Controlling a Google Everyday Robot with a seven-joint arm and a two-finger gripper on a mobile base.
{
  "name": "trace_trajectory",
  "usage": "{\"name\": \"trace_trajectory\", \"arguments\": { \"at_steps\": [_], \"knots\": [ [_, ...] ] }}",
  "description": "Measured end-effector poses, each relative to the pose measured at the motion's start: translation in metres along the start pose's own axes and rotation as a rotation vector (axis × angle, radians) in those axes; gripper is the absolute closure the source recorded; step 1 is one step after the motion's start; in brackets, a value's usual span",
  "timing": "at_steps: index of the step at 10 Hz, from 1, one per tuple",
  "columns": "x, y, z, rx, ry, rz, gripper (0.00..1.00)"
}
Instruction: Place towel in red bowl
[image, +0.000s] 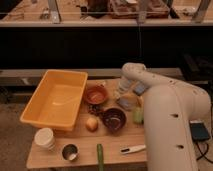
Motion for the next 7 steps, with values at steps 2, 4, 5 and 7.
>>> {"name": "trace_trajectory", "arguments": {
  "at_steps": [2,4,5,7],
  "knots": [
    [-0.014,-0.010,-0.035,0.020,-0.042,0.007,1.00],
    [-0.034,-0.021,-0.086,0.016,-0.144,0.016,1.00],
    [-0.042,-0.022,-0.102,0.002,-0.186,0.012,1.00],
    [-0.074,-0.013,-0.125,-0.059,-0.299,-0.016,1.00]
  ]
}}
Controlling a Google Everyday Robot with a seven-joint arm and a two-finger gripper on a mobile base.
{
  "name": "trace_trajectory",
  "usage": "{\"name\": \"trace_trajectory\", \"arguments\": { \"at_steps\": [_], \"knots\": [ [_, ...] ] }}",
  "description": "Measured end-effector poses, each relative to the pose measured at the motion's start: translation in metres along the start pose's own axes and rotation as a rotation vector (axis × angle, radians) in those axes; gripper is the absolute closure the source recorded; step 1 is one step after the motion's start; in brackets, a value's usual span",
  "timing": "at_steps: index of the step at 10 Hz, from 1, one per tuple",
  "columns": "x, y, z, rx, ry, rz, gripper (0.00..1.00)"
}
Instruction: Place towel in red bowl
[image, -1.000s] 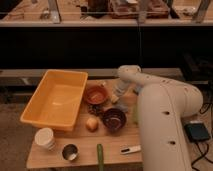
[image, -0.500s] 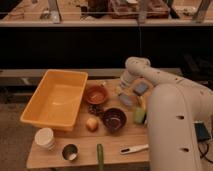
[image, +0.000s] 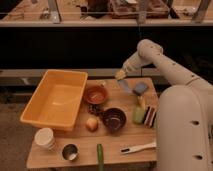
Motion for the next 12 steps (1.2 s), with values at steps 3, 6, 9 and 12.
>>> {"name": "trace_trajectory", "arguments": {
  "at_steps": [3,6,9,12],
  "knots": [
    [-0.049,0.029,0.018,-0.046,-0.120,-0.029,1.00],
    [-0.070,0.054,0.058,-0.058,-0.151,-0.022,1.00],
    [-0.070,0.059,0.095,-0.051,-0.130,-0.026,1.00],
    [-0.068,0.058,0.114,-0.068,-0.085,-0.043,0.93]
  ]
}}
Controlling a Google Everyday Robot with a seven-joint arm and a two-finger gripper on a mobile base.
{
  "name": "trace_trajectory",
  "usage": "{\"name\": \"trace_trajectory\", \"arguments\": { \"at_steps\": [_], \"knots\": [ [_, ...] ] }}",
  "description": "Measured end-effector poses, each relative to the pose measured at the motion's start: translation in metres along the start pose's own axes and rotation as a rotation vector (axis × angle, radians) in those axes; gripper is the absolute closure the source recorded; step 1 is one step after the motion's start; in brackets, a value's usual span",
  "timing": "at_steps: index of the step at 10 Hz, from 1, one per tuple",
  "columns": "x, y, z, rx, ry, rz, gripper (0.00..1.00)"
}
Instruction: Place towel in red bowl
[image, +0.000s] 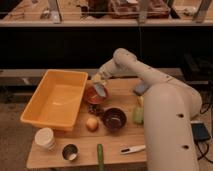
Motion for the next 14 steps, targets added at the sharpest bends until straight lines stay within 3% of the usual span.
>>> {"name": "trace_trajectory", "arguments": {
  "at_steps": [2,7,12,14],
  "knots": [
    [0.006,0.001,0.025,-0.013,0.056,-0.018,0.71],
    [0.028,0.007,0.055,-0.054,0.124,-0.011,0.23],
    [0.039,-0.002,0.049,-0.046,0.121,0.020,0.20],
    [0.040,-0.017,0.022,-0.036,0.072,0.060,0.20]
  ]
}}
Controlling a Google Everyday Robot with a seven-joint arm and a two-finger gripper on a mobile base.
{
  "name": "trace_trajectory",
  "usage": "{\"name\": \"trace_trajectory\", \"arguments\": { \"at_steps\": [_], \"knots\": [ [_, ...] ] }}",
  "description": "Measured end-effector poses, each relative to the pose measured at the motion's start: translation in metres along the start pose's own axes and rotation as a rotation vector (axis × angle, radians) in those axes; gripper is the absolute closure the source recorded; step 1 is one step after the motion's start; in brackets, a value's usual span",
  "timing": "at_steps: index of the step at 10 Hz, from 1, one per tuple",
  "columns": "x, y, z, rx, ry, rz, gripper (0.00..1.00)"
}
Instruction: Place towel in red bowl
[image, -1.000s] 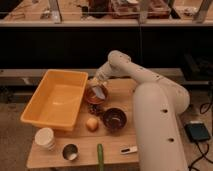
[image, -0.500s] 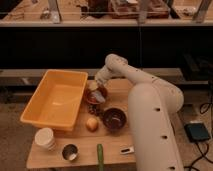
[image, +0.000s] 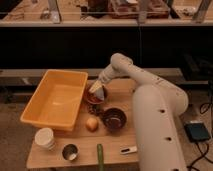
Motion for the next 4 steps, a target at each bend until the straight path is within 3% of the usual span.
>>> {"name": "trace_trajectory", "arguments": {
  "at_steps": [2,4],
  "knots": [
    [0.001,-0.017,-0.049,0.021,-0.046,0.025,0.20],
    [0.001,-0.022,-0.075,0.014,-0.056,0.011,0.20]
  ]
}}
